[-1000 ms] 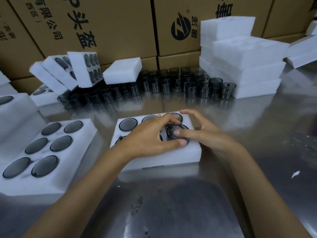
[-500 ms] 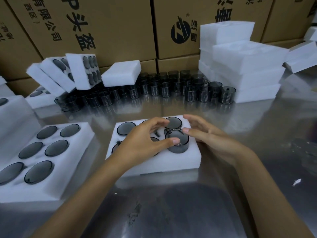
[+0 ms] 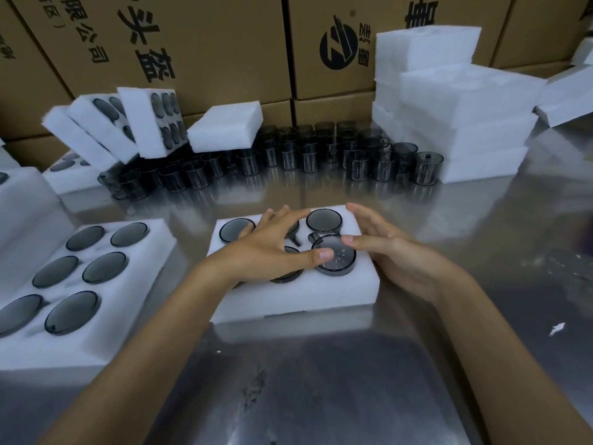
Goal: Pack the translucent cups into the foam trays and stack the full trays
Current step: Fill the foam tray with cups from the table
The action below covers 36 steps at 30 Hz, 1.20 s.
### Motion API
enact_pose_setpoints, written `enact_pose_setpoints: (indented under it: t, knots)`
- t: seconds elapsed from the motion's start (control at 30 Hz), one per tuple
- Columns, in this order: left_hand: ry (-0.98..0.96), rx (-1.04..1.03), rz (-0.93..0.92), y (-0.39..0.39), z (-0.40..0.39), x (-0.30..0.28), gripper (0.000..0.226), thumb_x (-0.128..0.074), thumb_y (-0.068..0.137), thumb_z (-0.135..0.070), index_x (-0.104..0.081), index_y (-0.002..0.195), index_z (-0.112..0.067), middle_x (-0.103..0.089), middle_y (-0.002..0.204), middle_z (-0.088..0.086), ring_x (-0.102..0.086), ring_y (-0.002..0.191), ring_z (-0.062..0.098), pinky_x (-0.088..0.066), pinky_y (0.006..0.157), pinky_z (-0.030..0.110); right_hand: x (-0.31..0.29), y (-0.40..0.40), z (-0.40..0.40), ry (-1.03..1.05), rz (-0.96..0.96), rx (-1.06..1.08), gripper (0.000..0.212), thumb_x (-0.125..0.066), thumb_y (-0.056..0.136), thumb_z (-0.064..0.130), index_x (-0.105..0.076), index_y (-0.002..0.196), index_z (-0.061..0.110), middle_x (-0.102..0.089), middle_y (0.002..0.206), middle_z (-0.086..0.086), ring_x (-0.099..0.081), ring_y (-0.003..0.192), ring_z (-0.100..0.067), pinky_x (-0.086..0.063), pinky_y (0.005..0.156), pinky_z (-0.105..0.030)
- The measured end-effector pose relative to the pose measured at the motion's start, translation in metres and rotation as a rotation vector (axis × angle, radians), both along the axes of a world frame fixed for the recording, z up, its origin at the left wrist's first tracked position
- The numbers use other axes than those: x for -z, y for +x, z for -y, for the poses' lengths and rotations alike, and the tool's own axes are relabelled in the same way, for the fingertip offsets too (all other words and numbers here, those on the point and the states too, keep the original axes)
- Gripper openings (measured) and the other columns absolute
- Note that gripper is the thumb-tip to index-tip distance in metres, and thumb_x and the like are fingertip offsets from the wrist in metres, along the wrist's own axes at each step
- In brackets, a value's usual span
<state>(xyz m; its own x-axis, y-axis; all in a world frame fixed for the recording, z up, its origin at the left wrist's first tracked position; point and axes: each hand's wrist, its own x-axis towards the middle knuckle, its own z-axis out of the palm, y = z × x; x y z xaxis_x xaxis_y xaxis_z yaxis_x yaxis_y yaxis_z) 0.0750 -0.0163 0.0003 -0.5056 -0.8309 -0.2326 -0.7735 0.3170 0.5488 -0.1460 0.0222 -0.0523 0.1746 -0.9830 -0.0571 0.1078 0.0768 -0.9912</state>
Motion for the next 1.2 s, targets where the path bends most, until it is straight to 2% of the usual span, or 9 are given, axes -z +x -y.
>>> enact_pose_setpoints:
  t: [0.1,0.23,0.4,0.5,0.8,0.87,0.97,1.07,1.2]
  knots:
    - [-0.003,-0.045,-0.062,0.000,0.003,0.001,0.093,-0.052,0.069,-0.078,-0.021,0.151,-0.047,-0.011,0.164,-0.015,-0.004,0.151,0.007,-0.011,0.124,0.045,0.002,0.004,0.003,0.031,0.031,0.026,0.090,-0.082,0.071,0.020,-0.038,0.148,0.033,-0.055,0.142,0.012,-0.058,0.125,-0.011,-0.045,0.106,-0.034]
    - [0.003,-0.045,-0.048,-0.001,0.009,-0.002,0.088,-0.061,0.081,-0.067,-0.020,0.154,-0.040,-0.013,0.163,-0.014,-0.012,0.150,0.009,-0.017,0.112,0.027,0.008,0.009,0.007,0.042,0.072,0.066,0.084,-0.078,0.072,0.027,-0.040,0.146,0.038,-0.058,0.137,0.012,-0.064,0.118,-0.011,-0.052,0.095,-0.032]
    - [-0.066,-0.066,0.084,-0.012,0.011,-0.006,0.094,-0.066,0.082,-0.061,-0.016,0.157,-0.034,-0.012,0.163,-0.010,-0.009,0.150,0.015,-0.021,0.113,0.033,0.016,0.013,0.011,0.031,0.113,0.107,0.073,-0.070,0.087,0.006,-0.040,0.146,0.037,-0.070,0.118,0.013,-0.071,0.103,-0.010,-0.058,0.074,-0.024]
    - [-0.096,-0.058,0.131,-0.014,0.009,-0.006,0.094,-0.064,0.083,-0.062,-0.012,0.157,-0.036,-0.010,0.163,-0.010,-0.006,0.150,0.016,-0.017,0.117,0.038,0.016,0.013,0.011,0.039,0.118,0.100,0.073,-0.068,0.089,0.003,-0.039,0.147,0.037,-0.066,0.125,0.010,-0.070,0.105,-0.011,-0.058,0.075,-0.025]
    - [-0.131,-0.040,0.064,-0.008,0.005,0.002,0.084,-0.059,0.085,-0.063,-0.022,0.155,-0.034,-0.019,0.158,-0.013,-0.013,0.147,0.010,-0.018,0.121,0.043,0.014,0.008,0.008,0.037,0.144,0.043,0.076,-0.068,0.090,0.006,-0.033,0.151,0.034,-0.056,0.137,0.014,-0.066,0.111,-0.005,-0.057,0.080,-0.022]
    - [-0.148,-0.037,0.071,-0.007,0.006,0.005,0.082,-0.056,0.086,-0.064,-0.023,0.154,-0.034,-0.017,0.159,-0.013,-0.011,0.148,0.010,-0.015,0.121,0.042,0.014,0.009,0.007,0.030,0.145,0.041,0.075,-0.068,0.090,0.006,-0.033,0.151,0.034,-0.057,0.137,0.013,-0.066,0.112,-0.005,-0.057,0.081,-0.022]
    - [-0.187,-0.032,0.126,-0.005,0.006,0.013,0.079,-0.044,0.089,-0.070,-0.018,0.155,-0.037,-0.004,0.165,-0.013,0.003,0.152,0.010,-0.003,0.120,0.043,0.014,0.010,0.006,0.025,0.164,0.059,0.073,-0.068,0.089,0.006,-0.036,0.149,0.035,-0.058,0.137,0.013,-0.065,0.115,-0.008,-0.056,0.085,-0.025]
    - [-0.292,-0.026,0.185,-0.004,0.002,0.030,0.074,-0.025,0.092,-0.073,-0.008,0.156,-0.040,0.008,0.165,-0.012,0.014,0.151,0.009,0.004,0.120,0.041,0.013,0.013,0.004,0.003,0.161,0.059,0.057,-0.068,0.088,0.006,-0.051,0.138,0.028,-0.066,0.131,0.004,-0.066,0.116,-0.019,-0.058,0.085,-0.030]
    - [-0.480,-0.075,0.178,-0.005,-0.007,0.043,0.068,-0.018,0.095,-0.069,-0.011,0.156,-0.039,0.003,0.166,-0.010,0.007,0.152,0.008,-0.005,0.119,0.040,0.009,0.020,-0.001,-0.046,0.066,0.105,0.046,-0.068,0.088,0.015,-0.062,0.128,0.035,-0.071,0.123,0.002,-0.069,0.110,-0.020,-0.059,0.081,-0.030]
